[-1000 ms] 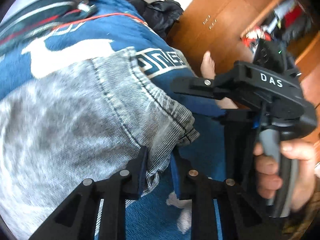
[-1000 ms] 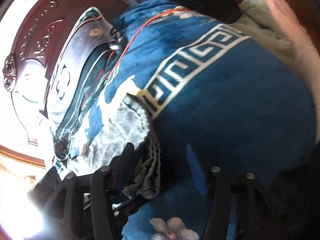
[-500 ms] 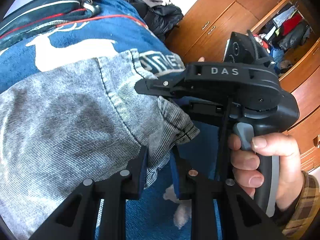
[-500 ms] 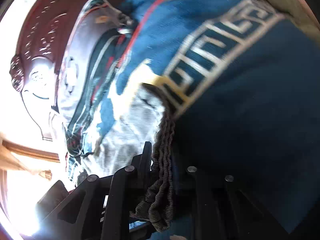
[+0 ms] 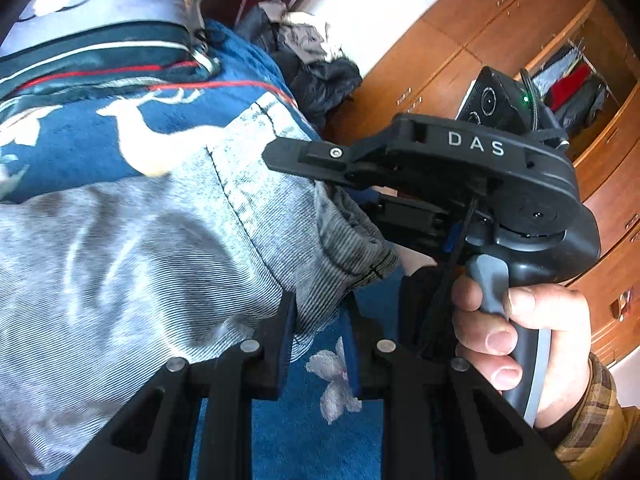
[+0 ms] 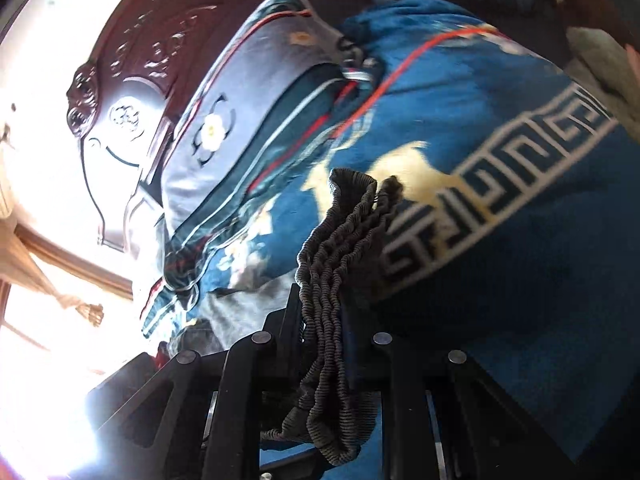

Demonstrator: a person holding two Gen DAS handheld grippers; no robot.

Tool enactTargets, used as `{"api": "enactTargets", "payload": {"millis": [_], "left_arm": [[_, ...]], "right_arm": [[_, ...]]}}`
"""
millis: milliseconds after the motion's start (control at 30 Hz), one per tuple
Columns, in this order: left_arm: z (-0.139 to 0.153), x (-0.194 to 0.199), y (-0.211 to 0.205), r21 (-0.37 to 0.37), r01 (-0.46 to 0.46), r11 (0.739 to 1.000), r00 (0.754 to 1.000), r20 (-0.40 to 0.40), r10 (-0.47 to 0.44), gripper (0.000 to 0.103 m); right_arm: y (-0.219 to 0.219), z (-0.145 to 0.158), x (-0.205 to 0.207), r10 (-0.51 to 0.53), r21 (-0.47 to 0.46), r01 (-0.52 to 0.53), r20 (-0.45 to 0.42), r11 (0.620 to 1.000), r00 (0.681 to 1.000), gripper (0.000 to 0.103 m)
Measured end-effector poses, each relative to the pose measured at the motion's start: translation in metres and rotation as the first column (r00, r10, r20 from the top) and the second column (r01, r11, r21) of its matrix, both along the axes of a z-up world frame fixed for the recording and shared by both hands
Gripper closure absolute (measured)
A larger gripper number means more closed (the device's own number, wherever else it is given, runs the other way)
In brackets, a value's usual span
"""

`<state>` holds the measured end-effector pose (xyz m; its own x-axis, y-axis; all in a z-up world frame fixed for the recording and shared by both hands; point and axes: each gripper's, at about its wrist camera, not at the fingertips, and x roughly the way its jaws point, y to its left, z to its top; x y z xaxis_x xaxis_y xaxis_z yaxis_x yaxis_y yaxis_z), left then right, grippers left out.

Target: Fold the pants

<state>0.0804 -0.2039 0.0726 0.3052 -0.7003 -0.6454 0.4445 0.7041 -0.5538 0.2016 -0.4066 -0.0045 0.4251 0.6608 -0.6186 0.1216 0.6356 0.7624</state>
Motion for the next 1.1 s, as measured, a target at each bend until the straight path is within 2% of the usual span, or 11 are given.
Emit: {"api": "enactTargets", "payload": {"millis": [133,267,467,533,667,767,833,900,933,967,1100], "left_arm": [[0.017,-0.003,0.030,-0.034,-0.056,0.998,0.998,0.025,0.057,0.079],[0.028,-0.010,0.077,-0.062,-0.135,0.989,0.989,0.045,0.138,0.079],[0.022,-0.025,0.145,-0.067,-0.266,0.962,0.963,0.030,0.269,0.079],[0.009,-0.030,0.167,-0.054,-0.307,0.950,0.952,-0.006,0.307,0.079],[-0.032,-0.030,0.196,0.024,-0.373,0.927,0.919,-0.125,0.373,0.080],[-0.051,-0.038,0.206,0.082,-0.390,0.917,0.903,-0.158,0.399,0.079],[-0.055,-0.040,0.212,0.076,-0.403,0.912,0.895,-0.172,0.411,0.079],[-0.053,-0.042,0.217,0.061,-0.420,0.905,0.888,-0.177,0.424,0.077],[-0.050,-0.043,0.218,0.071,-0.432,0.899,0.884,-0.167,0.437,0.074],[-0.045,-0.044,0.219,0.076,-0.440,0.895,0.881,-0.155,0.446,0.073],[-0.023,-0.054,0.231,0.050,-0.461,0.886,0.880,-0.104,0.464,0.060]], "right_arm": [[0.041,0.025,0.011,0.081,-0.021,-0.080,0.038,0.997,0.996,0.087],[0.088,0.043,0.019,0.159,-0.031,-0.157,0.071,0.987,0.985,0.087],[0.173,0.051,0.026,0.296,-0.041,-0.293,0.086,0.955,0.951,0.087],[0.201,0.046,0.027,0.339,-0.052,-0.336,0.077,0.941,0.938,0.087],[0.263,0.006,0.029,0.437,-0.119,-0.437,-0.028,0.891,0.899,0.086],[0.294,-0.037,0.022,0.492,-0.154,-0.511,-0.145,0.845,0.858,0.074],[0.297,-0.049,0.021,0.487,-0.136,-0.511,-0.180,0.849,0.855,0.072],[0.292,-0.041,0.022,0.476,-0.110,-0.494,-0.157,0.862,0.865,0.063],[0.289,-0.036,0.023,0.473,-0.095,-0.488,-0.149,0.867,0.869,0.058],[0.281,-0.024,0.023,0.467,-0.076,-0.477,-0.122,0.875,0.876,0.058],[0.246,0.012,0.017,0.435,-0.069,-0.437,-0.038,0.897,0.900,0.052]]}}
